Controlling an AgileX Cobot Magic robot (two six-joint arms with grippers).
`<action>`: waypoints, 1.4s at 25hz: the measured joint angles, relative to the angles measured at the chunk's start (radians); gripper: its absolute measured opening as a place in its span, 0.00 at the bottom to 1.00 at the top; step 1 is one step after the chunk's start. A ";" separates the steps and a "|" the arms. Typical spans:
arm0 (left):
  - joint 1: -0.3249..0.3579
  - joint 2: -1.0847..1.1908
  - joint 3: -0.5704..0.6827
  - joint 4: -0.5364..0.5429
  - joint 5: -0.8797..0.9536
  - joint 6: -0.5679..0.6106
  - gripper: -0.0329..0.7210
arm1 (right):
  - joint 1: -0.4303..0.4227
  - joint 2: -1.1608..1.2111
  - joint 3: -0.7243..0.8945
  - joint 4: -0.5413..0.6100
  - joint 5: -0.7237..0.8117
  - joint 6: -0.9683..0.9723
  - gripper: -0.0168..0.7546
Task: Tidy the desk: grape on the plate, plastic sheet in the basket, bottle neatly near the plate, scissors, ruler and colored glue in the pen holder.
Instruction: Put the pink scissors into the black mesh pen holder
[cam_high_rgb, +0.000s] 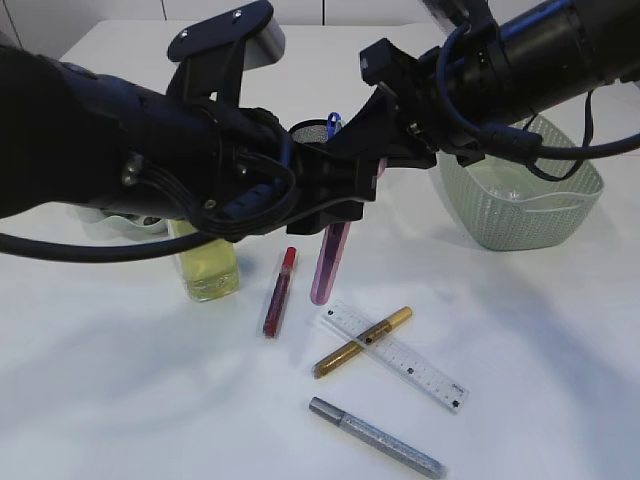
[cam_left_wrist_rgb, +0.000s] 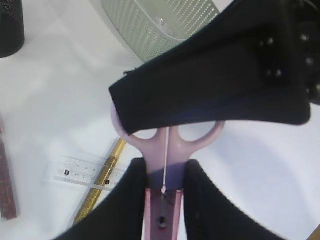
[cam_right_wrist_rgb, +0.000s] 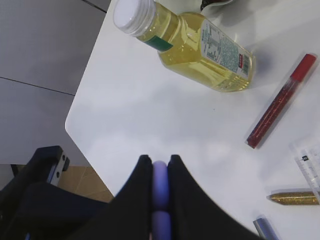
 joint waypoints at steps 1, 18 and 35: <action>0.000 0.000 0.000 0.000 0.000 0.000 0.23 | 0.000 0.000 0.000 0.001 0.002 -0.002 0.09; 0.000 0.000 0.000 0.037 -0.002 0.000 0.59 | 0.000 0.000 0.000 -0.009 0.002 -0.006 0.09; 0.101 -0.045 0.000 0.186 0.210 0.000 0.46 | 0.000 0.000 0.000 -0.061 -0.113 -0.023 0.09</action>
